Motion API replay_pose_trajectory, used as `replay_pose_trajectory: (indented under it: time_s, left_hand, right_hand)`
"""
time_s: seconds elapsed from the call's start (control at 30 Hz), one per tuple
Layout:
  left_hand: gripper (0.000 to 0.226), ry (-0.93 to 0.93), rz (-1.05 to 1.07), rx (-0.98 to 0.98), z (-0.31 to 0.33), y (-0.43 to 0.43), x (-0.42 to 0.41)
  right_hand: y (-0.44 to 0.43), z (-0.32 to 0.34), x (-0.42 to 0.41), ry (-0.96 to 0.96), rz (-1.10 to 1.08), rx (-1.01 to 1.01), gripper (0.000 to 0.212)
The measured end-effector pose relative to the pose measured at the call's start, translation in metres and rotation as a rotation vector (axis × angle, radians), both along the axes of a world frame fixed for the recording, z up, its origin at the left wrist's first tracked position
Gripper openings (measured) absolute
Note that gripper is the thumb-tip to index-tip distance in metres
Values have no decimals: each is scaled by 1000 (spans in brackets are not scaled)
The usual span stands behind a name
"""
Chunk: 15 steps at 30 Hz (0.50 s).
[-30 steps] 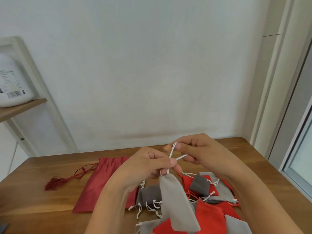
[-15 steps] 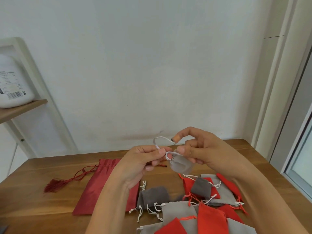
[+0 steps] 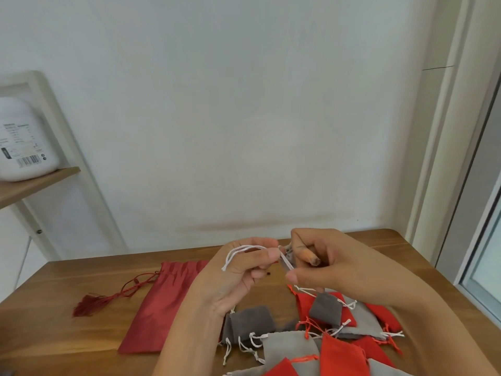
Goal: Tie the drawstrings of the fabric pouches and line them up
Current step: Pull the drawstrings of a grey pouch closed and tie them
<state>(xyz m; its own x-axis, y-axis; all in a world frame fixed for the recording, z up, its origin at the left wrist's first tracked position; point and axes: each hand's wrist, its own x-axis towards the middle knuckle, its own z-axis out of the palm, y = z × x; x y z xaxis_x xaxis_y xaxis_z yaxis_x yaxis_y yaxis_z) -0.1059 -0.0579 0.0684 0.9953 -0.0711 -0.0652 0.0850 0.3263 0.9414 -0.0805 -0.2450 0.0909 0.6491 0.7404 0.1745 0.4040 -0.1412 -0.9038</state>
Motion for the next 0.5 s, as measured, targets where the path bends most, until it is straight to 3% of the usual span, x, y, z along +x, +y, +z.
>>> replay_pose_trajectory:
  time_s: [0.13,0.27,0.37,0.5]
  left_hand:
    - [15,-136,42,206,3,4,-5]
    - [18,-287,146,455,9,8,-11]
    - [15,-390,138,519,11,6,-12]
    - [17,-464,141,532,11,2,-12]
  right_hand:
    - [-2,7,-5,5,-76,0,33]
    - [-2,9,-1,-225,-459,177,34]
    - [1,4,1,-269,-381,150,10]
    - [5,0,0,-172,-230,107,15]
